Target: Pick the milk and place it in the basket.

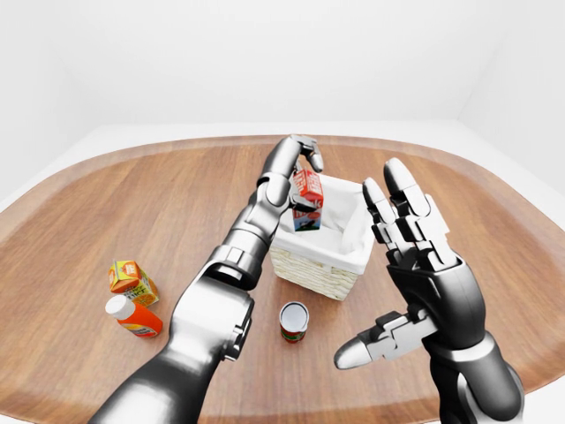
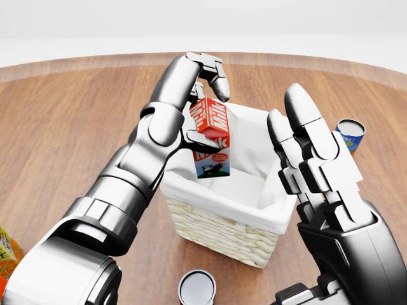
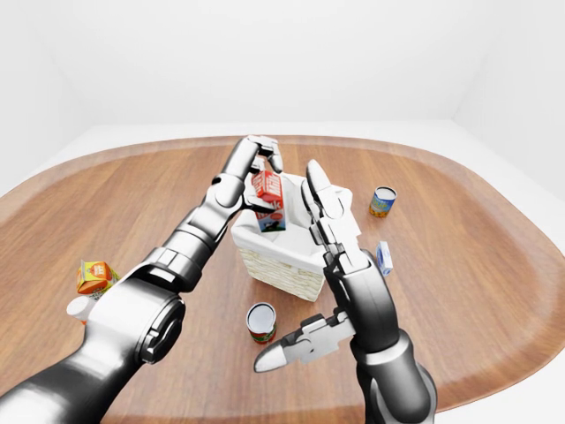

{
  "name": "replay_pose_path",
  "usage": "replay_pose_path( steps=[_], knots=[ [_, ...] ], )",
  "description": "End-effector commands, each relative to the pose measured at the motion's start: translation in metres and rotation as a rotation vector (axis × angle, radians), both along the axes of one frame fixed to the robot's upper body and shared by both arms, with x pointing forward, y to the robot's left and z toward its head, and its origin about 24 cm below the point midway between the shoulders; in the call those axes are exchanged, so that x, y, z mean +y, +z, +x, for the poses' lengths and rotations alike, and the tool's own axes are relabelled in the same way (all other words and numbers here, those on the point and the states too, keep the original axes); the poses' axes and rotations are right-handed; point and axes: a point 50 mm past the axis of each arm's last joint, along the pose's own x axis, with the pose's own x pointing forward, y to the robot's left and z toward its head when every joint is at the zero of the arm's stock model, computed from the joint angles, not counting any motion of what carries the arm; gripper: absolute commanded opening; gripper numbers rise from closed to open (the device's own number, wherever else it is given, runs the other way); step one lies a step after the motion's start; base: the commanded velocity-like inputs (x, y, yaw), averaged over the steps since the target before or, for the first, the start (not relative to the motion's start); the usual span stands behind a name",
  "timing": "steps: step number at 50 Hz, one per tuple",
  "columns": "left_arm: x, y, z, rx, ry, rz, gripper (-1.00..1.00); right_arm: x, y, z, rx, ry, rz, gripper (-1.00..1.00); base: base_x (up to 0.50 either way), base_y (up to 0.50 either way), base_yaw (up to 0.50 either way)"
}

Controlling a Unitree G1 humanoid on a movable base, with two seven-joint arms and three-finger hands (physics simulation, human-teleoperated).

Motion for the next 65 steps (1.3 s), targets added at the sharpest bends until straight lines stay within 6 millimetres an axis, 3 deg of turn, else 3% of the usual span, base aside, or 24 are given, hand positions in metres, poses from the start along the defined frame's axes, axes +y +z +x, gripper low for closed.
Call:
replay_pose_path(
  steps=[1, 22, 32, 65],
  knots=[
    [0.002, 0.015, 0.001, -0.053, 0.033, -0.063, -1.00, 0.000, 0.001, -0.001, -0.005, 0.002, 0.001, 1.00, 0.00, 0.00, 0.00],
    [-0.007, 0.002, -0.002, -0.027, 0.038, -0.045, -1.00, -0.002, 0.003, -0.002, -0.013, 0.002, 0.005, 1.00, 0.00, 0.00, 0.00],
    [-0.004, -0.021, -0.004, 0.025, 0.078, -0.014, -1.00, -0.001, 0.002, -0.002, -0.011, 0.003, 0.005, 1.00, 0.00, 0.00, 0.00],
    [0.005, -0.034, -0.005, 0.048, 0.162, -0.043, -1.00, -0.001, 0.002, -0.002, -0.011, 0.005, 0.006, 1.00, 0.00, 0.00, 0.00]
  ],
)
